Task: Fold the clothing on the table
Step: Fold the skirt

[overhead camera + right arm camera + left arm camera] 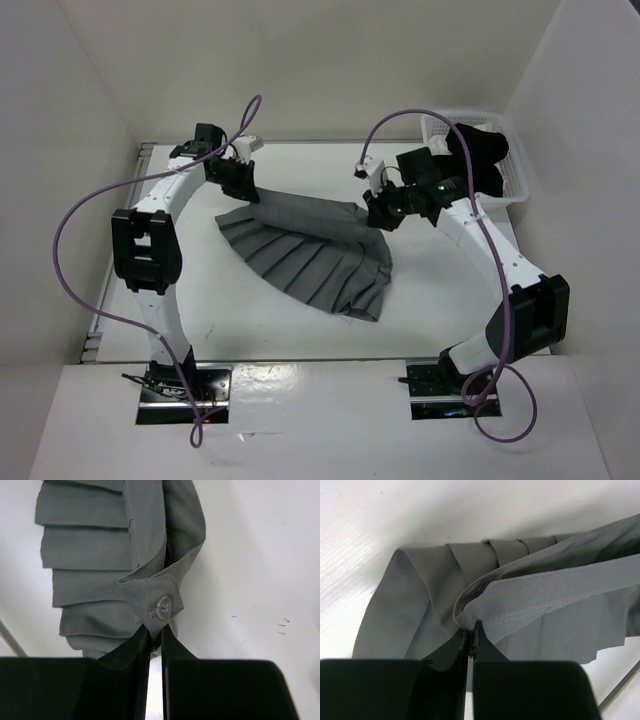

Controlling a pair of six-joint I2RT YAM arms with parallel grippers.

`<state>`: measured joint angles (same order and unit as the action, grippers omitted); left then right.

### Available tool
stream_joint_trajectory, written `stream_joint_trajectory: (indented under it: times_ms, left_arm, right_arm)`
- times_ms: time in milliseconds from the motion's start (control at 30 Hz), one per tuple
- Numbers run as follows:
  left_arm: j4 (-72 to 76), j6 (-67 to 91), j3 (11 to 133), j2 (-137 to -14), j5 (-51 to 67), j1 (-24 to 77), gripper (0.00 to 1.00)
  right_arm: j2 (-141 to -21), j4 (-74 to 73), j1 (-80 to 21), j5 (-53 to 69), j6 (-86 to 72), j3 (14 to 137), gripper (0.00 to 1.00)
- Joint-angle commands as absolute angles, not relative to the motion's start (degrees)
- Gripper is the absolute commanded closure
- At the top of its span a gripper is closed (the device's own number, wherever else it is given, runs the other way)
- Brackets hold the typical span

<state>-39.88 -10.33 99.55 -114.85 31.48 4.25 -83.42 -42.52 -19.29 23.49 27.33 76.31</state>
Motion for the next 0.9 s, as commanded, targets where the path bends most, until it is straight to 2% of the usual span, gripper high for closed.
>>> stream_joint_trajectory:
  times_ms: [0, 867]
  left_arm:
    - [-36.91, -14.94, 98.61, -111.09, 23.56, 0.62, 1.0]
    - [-36.91, -13.89, 94.75, -109.51, 23.03, 0.62, 0.99]
  right_arm:
    - [-82.96, -51.06, -20.29, 22.49, 29.88, 75.85, 1.0]
    - [-94.13, -53.61, -38.58, 30.23, 30.5, 78.75, 0.99]
